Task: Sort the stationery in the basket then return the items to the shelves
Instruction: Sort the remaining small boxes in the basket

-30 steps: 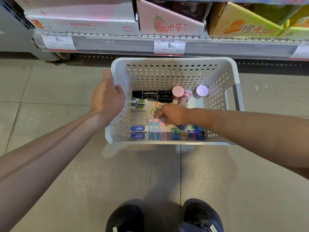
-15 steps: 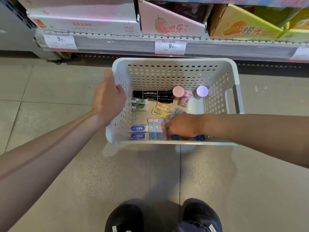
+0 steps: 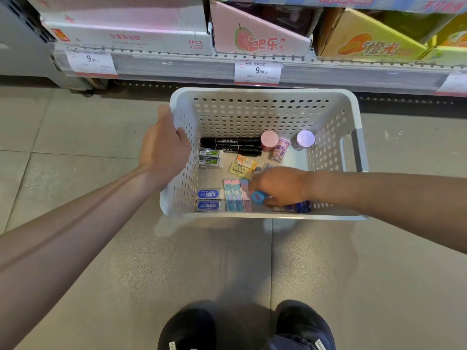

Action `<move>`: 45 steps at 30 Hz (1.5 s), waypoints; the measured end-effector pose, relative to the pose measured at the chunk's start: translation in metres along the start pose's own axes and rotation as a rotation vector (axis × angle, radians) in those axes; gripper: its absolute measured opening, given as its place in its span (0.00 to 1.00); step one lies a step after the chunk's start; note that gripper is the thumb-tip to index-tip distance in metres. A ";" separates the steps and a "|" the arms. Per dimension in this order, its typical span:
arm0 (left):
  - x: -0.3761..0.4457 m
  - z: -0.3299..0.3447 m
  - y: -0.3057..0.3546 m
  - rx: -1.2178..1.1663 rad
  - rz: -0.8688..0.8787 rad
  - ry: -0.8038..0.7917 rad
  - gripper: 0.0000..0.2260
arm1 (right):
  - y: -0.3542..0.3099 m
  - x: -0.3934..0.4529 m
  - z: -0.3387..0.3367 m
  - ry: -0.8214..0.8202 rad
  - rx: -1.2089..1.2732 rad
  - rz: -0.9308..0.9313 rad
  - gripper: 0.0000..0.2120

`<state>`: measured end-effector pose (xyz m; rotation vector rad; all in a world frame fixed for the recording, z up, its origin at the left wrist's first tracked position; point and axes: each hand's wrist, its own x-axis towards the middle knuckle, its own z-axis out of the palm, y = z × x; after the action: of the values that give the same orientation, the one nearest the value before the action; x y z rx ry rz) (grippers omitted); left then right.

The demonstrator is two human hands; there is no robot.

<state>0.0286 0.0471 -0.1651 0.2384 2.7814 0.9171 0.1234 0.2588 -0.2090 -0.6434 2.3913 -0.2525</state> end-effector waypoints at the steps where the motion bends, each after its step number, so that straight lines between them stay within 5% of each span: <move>1: 0.000 0.000 0.001 -0.003 -0.005 -0.002 0.10 | 0.004 -0.001 -0.005 0.042 0.060 0.046 0.12; 6: -0.001 0.000 0.002 0.015 -0.017 -0.004 0.09 | 0.033 -0.009 -0.030 0.091 0.201 0.351 0.18; 14: -0.001 -0.001 0.003 0.026 -0.022 -0.013 0.08 | 0.045 -0.020 -0.032 -0.021 0.120 0.499 0.23; 26: 0.000 -0.001 0.002 0.041 -0.017 -0.005 0.09 | 0.039 -0.021 -0.023 -0.156 -0.187 0.501 0.14; 33: -0.001 -0.001 0.003 0.046 -0.022 -0.009 0.09 | 0.028 -0.019 -0.017 -0.222 -0.602 0.452 0.15; 38: -0.001 -0.002 0.003 0.054 -0.020 -0.010 0.09 | 0.030 -0.017 -0.016 -0.229 -0.621 0.461 0.14; 42: -0.001 -0.002 0.003 0.046 -0.014 -0.016 0.09 | 0.039 -0.016 -0.021 -0.017 -0.346 0.571 0.05; 45: -0.001 -0.001 0.002 0.044 -0.008 -0.008 0.08 | 0.043 -0.012 -0.026 0.184 -0.156 0.689 0.12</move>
<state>0.0294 0.0479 -0.1625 0.2364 2.7956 0.8524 0.0986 0.3024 -0.1965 0.1705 2.6634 0.1801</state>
